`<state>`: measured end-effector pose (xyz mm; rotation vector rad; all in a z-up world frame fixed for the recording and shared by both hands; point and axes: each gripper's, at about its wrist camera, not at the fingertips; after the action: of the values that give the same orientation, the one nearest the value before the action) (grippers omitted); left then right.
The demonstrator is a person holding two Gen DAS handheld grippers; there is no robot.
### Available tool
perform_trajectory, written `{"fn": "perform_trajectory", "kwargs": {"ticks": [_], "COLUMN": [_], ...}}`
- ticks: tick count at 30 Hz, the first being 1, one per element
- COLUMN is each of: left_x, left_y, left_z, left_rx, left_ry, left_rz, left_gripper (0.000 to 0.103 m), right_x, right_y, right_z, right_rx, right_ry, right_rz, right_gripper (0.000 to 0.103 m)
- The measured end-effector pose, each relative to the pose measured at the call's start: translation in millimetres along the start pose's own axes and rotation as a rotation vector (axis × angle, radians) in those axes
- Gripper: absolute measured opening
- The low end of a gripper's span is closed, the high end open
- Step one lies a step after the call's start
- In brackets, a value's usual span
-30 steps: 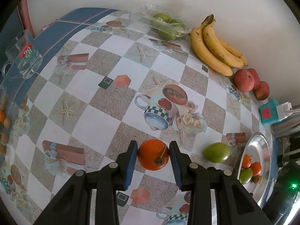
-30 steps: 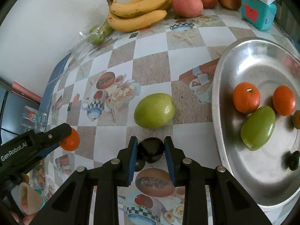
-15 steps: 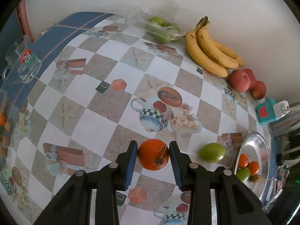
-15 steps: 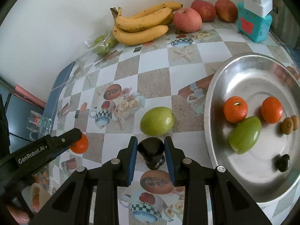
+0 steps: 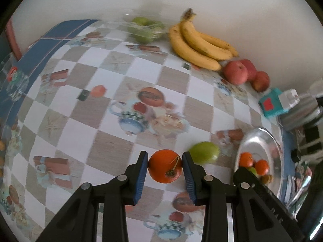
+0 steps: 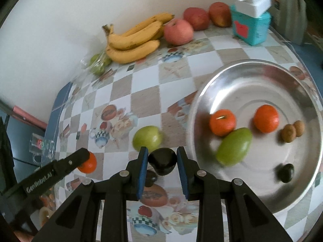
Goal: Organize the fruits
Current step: 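Lift the plum with the right gripper while the left gripper carries the tomato toward the plate, then open both grippers over the steel plate to drop the tomato and plum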
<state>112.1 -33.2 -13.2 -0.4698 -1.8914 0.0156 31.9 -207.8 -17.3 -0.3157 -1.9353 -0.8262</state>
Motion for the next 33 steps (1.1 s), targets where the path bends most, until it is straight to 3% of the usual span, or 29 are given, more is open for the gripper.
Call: {"fn": "perform_trajectory", "kwargs": {"ticks": [23,33], "left_x": [3,-6], "left_y": [-125,-178], "left_z": [34,65], "left_rx": [-0.309,-0.479], "left_ry": [0.019,0.039], "left_rz": [0.13,0.147], "left_gripper": [0.037,0.037], "right_x": [66,82], "right_y": [-132,-147], "right_z": [-13,-14], "right_rx": [-0.319,-0.332], "right_ry": [-0.147,-0.194], "right_rz": [0.132,0.217], "right_gripper": [0.03,0.03]}}
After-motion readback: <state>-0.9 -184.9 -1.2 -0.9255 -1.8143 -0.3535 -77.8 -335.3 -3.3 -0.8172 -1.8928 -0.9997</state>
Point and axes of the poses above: each gripper's, at about its wrist camera, not at the fingertips, and x roughly against the way its jaws point, y to its left, z to its underside, and after that the axes turned 5 degrees about -x, right-handed
